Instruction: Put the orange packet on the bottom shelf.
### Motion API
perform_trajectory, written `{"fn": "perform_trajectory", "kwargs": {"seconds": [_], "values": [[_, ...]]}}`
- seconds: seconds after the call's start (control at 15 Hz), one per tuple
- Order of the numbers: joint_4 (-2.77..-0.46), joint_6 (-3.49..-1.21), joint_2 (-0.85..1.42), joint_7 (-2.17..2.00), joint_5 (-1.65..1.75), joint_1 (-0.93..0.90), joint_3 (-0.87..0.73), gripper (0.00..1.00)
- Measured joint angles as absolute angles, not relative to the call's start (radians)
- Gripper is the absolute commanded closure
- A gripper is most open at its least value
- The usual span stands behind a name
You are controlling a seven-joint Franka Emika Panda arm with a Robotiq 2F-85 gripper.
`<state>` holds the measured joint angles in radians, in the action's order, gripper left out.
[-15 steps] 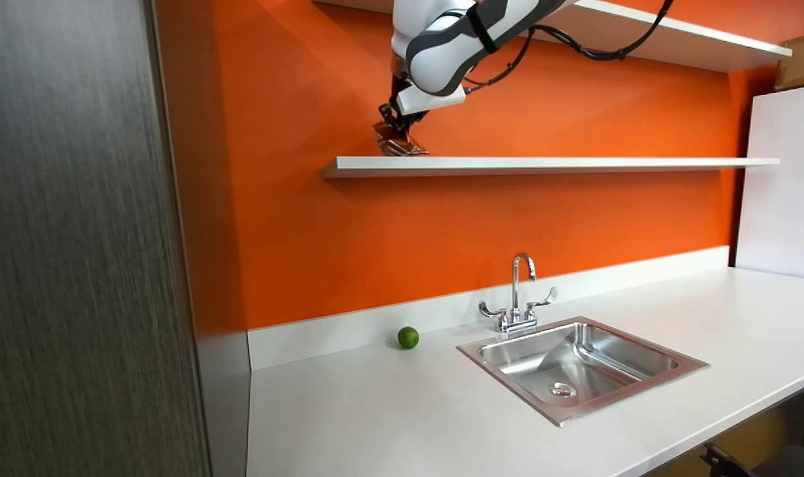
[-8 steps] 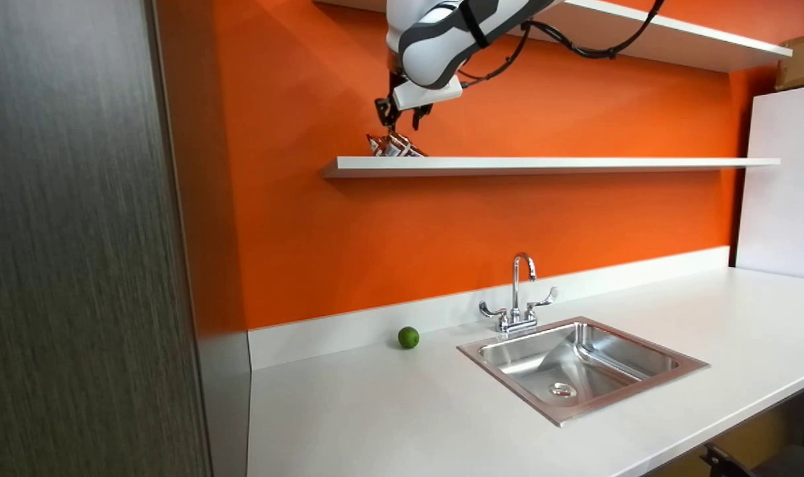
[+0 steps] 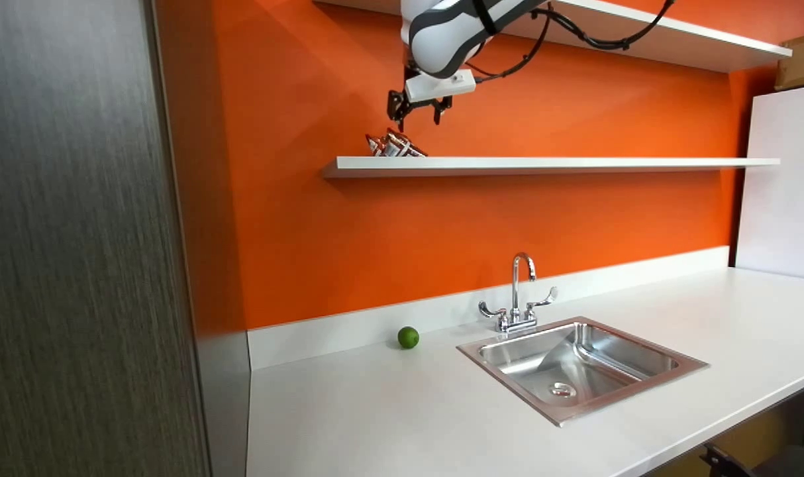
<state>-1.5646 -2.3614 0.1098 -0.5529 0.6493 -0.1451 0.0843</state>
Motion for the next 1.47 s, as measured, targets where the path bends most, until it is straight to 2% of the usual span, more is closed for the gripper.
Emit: {"fn": "perform_trajectory", "kwargs": {"seconds": [0.47,0.93,1.2,1.47], "values": [[-1.676,-2.278,-0.039,-0.534,0.545,-0.148,0.099,0.0],[-1.832,-2.02,-0.203,-0.416,0.325,-0.149,0.144,0.0],[-1.95,-1.913,-0.292,-0.354,0.219,-0.149,0.148,0.0],[-2.117,-1.899,-0.358,-0.258,0.14,-0.149,0.133,0.0]]}}
